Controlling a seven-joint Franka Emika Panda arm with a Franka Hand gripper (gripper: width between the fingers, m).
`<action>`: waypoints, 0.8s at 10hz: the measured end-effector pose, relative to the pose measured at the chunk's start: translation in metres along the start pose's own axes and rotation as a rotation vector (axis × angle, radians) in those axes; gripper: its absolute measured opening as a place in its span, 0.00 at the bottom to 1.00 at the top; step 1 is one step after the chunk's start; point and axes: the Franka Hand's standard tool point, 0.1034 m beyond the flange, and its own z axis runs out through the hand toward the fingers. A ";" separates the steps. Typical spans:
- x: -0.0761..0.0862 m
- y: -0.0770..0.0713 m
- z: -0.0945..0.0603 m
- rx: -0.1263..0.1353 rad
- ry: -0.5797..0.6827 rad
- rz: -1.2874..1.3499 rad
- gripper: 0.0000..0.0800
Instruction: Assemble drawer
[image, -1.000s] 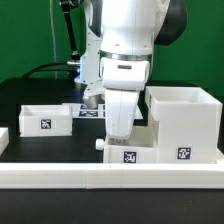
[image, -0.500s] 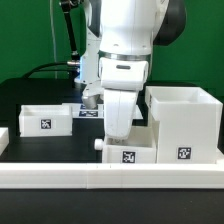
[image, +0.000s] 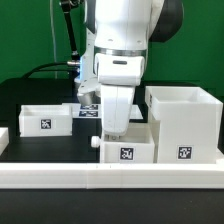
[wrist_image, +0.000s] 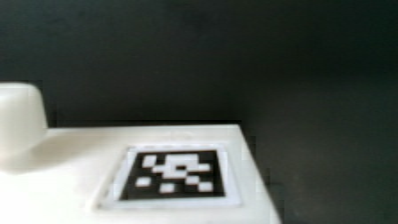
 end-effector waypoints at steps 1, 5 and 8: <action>0.000 0.001 0.000 -0.018 0.004 0.000 0.05; 0.007 0.002 0.000 -0.053 0.011 -0.004 0.05; 0.005 0.001 0.001 -0.050 0.010 0.002 0.05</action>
Offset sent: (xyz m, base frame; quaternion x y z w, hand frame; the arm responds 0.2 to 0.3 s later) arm -0.0016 0.0114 0.0037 -0.0017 0.0045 -0.0298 0.9995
